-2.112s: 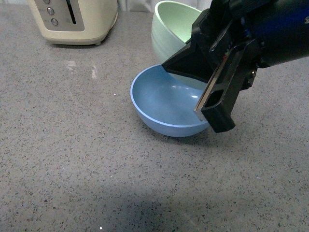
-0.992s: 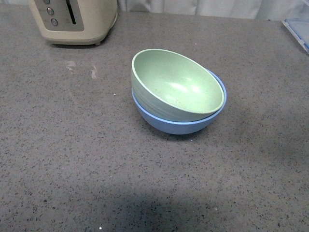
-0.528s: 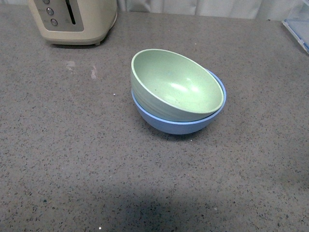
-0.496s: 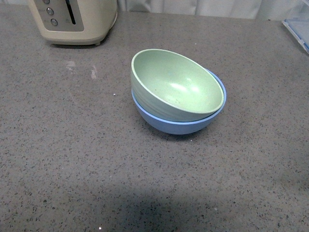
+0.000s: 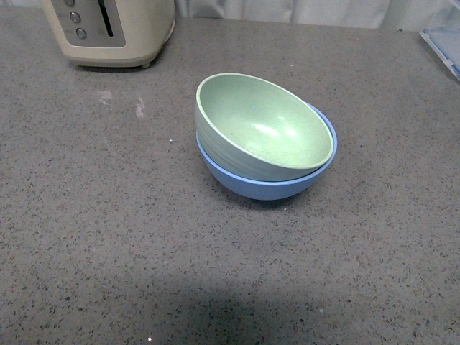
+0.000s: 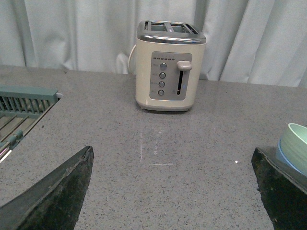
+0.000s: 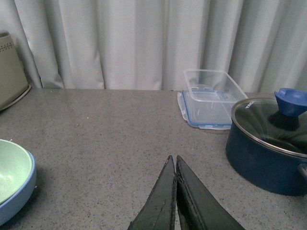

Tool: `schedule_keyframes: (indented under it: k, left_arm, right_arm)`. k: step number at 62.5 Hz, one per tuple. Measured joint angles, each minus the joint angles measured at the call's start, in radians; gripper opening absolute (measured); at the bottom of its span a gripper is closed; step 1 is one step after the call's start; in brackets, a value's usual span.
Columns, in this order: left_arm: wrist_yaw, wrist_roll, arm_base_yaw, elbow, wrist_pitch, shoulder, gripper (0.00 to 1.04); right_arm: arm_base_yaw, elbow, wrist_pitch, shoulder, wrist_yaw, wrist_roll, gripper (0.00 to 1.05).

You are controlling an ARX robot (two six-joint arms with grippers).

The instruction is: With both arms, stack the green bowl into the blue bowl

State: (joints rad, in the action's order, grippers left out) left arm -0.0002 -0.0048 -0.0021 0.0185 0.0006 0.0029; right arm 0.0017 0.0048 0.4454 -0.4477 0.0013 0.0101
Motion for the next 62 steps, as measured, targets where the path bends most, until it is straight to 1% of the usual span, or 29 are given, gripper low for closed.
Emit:
schedule_keyframes:
  k: [44,51,62]
  left_arm:
    - [0.000,0.000,0.000,0.000,0.000,0.000,0.98]
    - [0.000,0.000,0.000,0.000,0.000,0.000,0.98]
    - [0.000,0.000,0.000,0.000,0.000,0.000,0.98]
  right_arm:
    - [0.000,0.000,-0.267,0.273,0.000,0.000,0.01]
    - [0.000,0.001,-0.433,0.402,-0.002,0.000,0.01]
    - [0.000,0.001,-0.441,0.444,-0.004,0.000,0.01]
